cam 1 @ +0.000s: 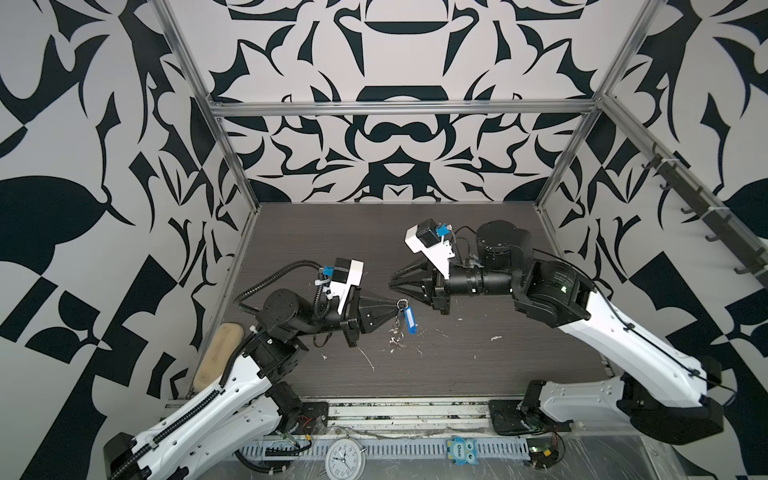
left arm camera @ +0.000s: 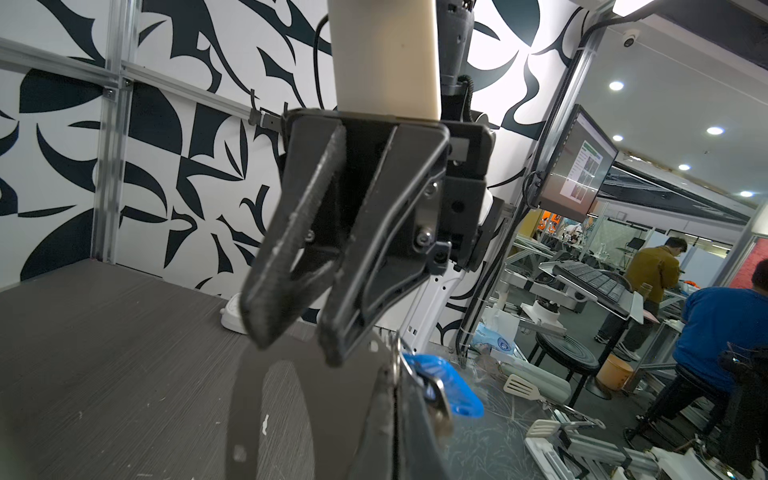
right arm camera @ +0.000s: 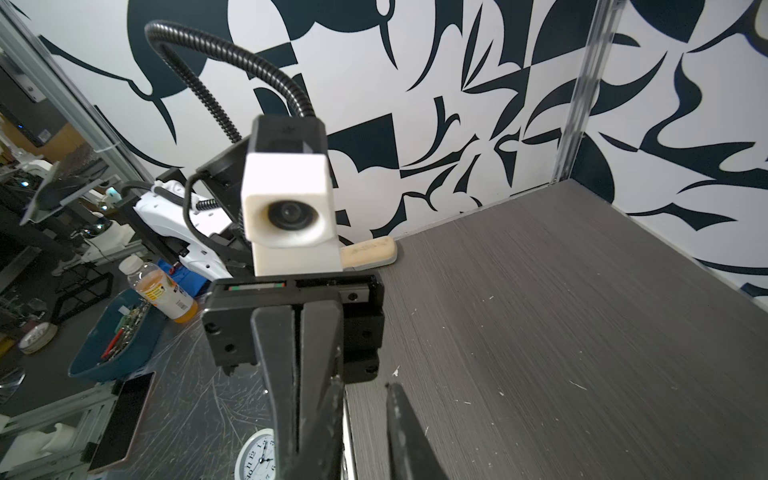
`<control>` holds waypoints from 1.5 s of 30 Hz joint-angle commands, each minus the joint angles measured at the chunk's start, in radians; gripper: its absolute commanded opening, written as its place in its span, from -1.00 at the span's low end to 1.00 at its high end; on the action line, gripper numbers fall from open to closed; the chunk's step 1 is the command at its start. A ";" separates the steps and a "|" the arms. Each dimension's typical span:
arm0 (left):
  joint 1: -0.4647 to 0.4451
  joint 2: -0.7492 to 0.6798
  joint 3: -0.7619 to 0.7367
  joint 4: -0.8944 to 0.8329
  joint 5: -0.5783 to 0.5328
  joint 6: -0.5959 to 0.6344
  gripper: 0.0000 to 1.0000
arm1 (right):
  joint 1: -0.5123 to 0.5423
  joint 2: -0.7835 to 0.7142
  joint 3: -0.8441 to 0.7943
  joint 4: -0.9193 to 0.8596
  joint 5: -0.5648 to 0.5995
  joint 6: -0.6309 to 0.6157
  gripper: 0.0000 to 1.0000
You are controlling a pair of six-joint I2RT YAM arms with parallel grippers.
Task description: Remove the keys from the keyring
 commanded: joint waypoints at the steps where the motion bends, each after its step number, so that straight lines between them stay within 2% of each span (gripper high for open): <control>1: -0.002 -0.021 -0.012 0.058 -0.009 -0.005 -1.00 | 0.008 -0.055 0.016 0.068 0.052 -0.007 -0.52; 7: -0.003 -0.037 -0.009 0.041 -0.015 0.009 -1.00 | 0.008 -0.137 -0.043 0.098 0.062 -0.031 -0.52; 12: -0.003 -0.053 0.002 0.010 -0.013 0.033 -1.00 | 0.008 -0.188 -0.101 0.087 -0.028 -0.044 -0.60; 14: -0.003 -0.055 0.008 0.007 -0.007 0.035 -1.00 | 0.008 -0.192 -0.121 0.086 -0.087 -0.041 -0.59; 20: -0.003 -0.051 0.015 0.004 0.008 0.036 -1.00 | 0.007 -0.191 -0.165 0.110 -0.171 -0.015 -0.51; 45: -0.002 -0.062 0.025 0.006 0.025 0.039 -1.00 | 0.008 -0.136 -0.175 0.132 -0.199 0.015 -0.70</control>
